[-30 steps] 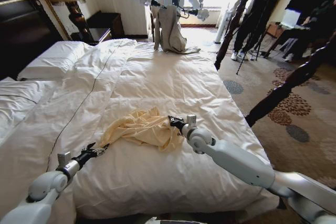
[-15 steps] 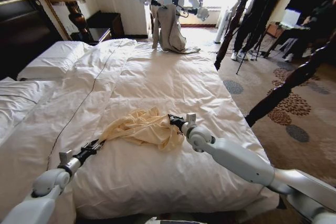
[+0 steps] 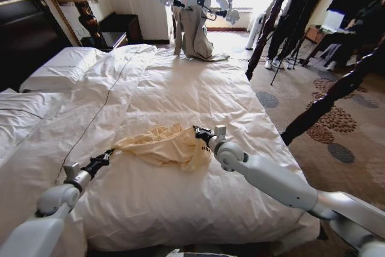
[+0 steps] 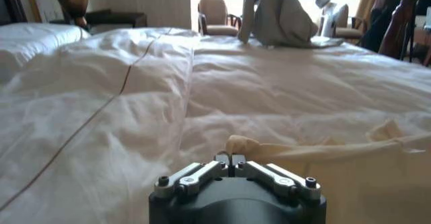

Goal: Pick up the clothes from the bed and hang them on the clothes hanger.

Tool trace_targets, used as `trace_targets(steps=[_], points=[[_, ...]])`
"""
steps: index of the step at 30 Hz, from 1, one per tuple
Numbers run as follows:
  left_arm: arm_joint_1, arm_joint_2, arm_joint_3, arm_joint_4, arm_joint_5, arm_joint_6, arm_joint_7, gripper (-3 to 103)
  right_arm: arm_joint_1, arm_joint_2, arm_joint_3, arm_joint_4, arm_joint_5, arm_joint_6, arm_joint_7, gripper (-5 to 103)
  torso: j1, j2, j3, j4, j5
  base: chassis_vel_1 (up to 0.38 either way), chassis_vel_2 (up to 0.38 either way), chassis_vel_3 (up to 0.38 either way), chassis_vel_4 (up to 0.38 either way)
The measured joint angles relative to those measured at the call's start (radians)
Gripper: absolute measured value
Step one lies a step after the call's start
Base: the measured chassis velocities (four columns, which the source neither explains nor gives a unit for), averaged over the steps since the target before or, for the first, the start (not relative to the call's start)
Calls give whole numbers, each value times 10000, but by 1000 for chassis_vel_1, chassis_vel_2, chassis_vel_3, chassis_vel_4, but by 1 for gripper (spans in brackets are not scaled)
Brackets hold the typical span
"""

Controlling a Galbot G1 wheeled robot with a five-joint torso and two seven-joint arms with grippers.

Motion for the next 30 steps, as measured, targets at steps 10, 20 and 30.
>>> trace_targets(steps=[10, 20, 30], points=[[-1098, 834, -269, -1885, -1693, 538, -1410, 0, 1809, -295, 206, 716, 233, 90, 46, 0, 0, 0, 0, -1, 1, 0, 0, 0, 0], [-2882, 2426, -541, -3327, -4065, 830, -3356, 0, 4182, -676, 708, 1176, 1540, -140, 58, 0, 0, -1, 1, -1, 0, 0, 0, 0, 0], [-4066, 4736, -2579, -3358, -6548, 735, -4211, 0, 6744, -1038, 670, 1006, 2800, -326, -195, 0, -1, 0, 0, -1, -1, 0, 0, 0, 0]])
